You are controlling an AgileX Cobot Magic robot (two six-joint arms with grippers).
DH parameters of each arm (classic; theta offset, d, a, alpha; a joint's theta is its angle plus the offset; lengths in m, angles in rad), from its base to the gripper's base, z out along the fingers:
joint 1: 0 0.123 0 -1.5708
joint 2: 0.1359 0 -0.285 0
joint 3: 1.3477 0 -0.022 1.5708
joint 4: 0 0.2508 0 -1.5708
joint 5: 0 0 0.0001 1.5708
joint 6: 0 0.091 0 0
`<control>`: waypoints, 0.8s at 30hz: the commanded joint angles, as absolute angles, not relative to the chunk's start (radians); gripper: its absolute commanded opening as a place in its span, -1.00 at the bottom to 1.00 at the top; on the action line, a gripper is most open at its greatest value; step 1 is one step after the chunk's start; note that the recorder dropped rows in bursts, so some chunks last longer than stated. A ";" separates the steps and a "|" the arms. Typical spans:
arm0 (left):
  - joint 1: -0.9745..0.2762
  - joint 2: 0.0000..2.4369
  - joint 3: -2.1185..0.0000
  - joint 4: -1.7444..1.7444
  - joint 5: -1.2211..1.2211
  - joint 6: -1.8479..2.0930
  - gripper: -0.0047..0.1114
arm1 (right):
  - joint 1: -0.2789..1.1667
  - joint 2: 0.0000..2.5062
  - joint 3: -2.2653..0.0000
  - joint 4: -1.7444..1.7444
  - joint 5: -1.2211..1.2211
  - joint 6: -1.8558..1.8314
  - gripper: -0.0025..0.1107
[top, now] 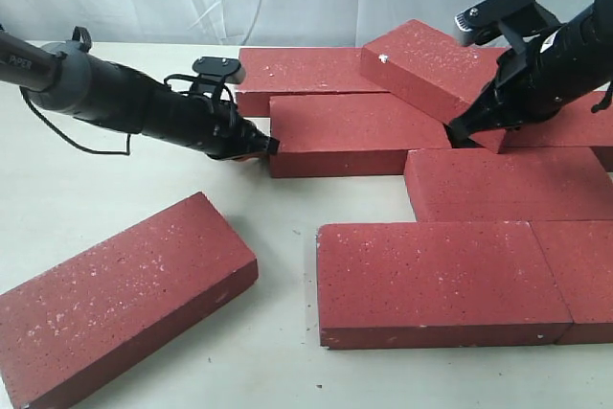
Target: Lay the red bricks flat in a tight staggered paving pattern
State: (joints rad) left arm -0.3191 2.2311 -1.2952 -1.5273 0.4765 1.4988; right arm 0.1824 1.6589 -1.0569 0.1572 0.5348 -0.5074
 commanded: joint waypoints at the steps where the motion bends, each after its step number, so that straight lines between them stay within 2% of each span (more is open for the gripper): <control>1: -0.353 2.233 -1.308 -1.535 0.465 1.501 -0.92 | 0.174 1.638 -1.048 0.140 0.489 -0.523 -0.97; 24: -0.443 2.240 -1.360 -1.539 0.383 1.500 -0.92 | 0.174 1.639 -1.048 0.150 0.479 -0.521 -0.97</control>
State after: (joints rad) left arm -0.4209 2.2372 -1.3425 -1.5296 0.3511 1.4988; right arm 0.1807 1.6470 -1.0547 0.1483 0.4871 -0.5178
